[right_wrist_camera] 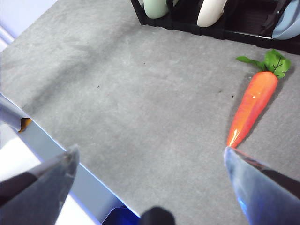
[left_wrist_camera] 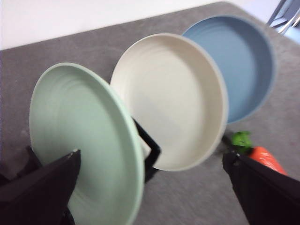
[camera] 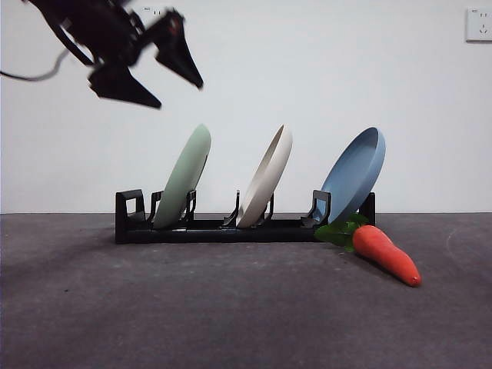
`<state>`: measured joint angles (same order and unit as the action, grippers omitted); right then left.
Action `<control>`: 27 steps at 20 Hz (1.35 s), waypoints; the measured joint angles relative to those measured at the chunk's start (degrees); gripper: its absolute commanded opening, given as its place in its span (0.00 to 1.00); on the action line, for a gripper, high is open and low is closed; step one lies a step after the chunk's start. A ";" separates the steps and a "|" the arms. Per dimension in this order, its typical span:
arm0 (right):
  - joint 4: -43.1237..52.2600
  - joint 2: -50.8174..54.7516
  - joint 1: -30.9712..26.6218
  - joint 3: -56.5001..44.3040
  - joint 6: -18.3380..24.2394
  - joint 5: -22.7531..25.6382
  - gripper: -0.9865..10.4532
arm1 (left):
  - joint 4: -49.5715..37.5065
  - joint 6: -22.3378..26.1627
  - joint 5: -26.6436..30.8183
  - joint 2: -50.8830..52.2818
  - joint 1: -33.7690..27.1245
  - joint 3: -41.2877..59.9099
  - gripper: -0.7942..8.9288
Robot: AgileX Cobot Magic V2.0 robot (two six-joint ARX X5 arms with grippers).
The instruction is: Take the green plate from the plate rack,put the plate on the table,take the carrot from the table,put the carrot in the plate
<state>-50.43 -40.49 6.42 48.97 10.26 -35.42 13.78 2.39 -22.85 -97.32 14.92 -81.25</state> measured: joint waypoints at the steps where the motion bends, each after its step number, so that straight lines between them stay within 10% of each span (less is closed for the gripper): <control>1: -0.15 0.00 0.00 0.00 0.00 0.00 0.64 | -1.44 0.04 0.70 -2.43 0.28 -1.05 0.72; 8: -1.14 0.00 0.00 0.00 0.00 0.02 0.64 | -8.07 0.17 3.26 -9.90 1.60 -1.38 0.72; 13: -2.14 -0.13 0.00 0.00 0.00 0.02 0.64 | -8.68 0.17 3.50 -12.55 2.95 -1.38 0.59; 18: -2.38 -0.15 0.00 0.00 0.00 0.00 0.64 | -8.28 0.17 3.41 -12.59 3.48 -1.38 0.15; 27: -2.47 -0.15 0.00 0.00 0.00 0.00 0.64 | -8.17 0.04 4.57 -12.00 3.23 -1.60 0.07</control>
<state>-52.90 -40.64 6.42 48.97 10.26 -35.42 5.61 2.44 -18.28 -109.32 18.15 -82.85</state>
